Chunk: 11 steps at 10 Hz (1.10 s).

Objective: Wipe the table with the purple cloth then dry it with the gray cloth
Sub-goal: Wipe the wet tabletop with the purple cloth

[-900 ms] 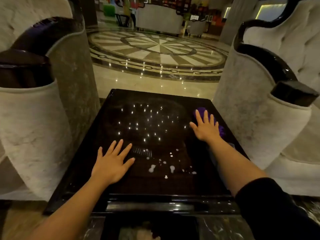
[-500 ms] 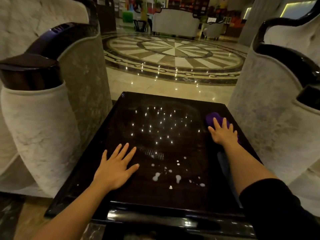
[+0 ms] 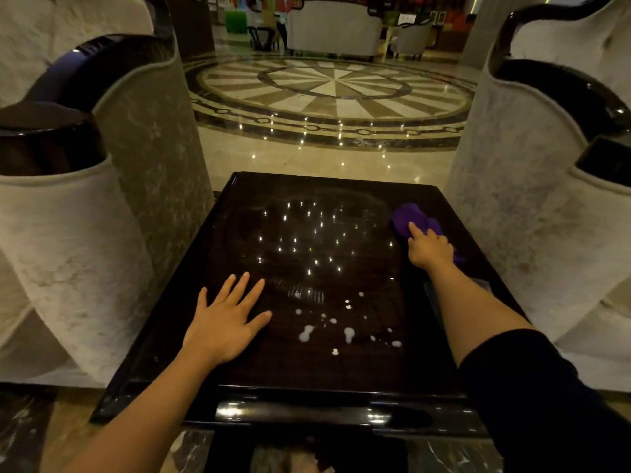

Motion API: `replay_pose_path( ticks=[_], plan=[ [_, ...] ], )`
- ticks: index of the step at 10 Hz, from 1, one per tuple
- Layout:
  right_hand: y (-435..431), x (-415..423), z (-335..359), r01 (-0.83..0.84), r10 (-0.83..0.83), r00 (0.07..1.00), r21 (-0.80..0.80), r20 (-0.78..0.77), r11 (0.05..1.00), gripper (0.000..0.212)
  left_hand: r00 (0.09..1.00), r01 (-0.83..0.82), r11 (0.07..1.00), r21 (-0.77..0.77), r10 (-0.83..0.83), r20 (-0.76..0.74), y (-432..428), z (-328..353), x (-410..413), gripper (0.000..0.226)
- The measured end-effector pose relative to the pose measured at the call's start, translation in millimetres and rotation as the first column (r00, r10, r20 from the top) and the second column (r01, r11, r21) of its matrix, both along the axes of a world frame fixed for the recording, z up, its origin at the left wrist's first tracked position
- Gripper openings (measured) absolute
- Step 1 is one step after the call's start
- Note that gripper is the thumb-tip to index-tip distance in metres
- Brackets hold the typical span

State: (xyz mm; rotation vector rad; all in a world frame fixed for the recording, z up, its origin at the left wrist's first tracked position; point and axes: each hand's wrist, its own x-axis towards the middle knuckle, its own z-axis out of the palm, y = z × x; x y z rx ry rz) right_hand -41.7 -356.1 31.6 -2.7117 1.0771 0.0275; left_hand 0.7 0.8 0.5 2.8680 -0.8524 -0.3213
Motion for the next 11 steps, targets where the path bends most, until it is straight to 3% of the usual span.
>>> replay_pose_path(
  ticks=[6,7,9,11],
  plan=[
    [86.3,12.0,-1.3,-0.286,0.267,0.939,0.062,0.219,0.956,0.030,1.000,-0.002,1.000,-0.031,0.001,-0.013,0.9,-0.2,0.0,0.061],
    [104.1,18.4,-7.6,-0.309,0.297,0.935,0.034,0.194,0.950,0.053,1.000,0.003,1.000,-0.030,-0.003,-0.008,1.1,-0.3,0.5,0.061],
    [118.2,21.1,-9.2,-0.509,0.510,0.860,-0.052,0.006,0.859,0.049,1.000,0.015,1.000,-0.027,-0.015,0.007,1.9,-2.8,2.5,0.061],
    [132.6,3.3,-6.7,-0.664,0.663,0.748,-0.069,-0.038,0.745,0.050,1.000,0.012,1.000,-0.005,-0.011,0.019,0.8,-4.3,2.7,0.061]
  ],
)
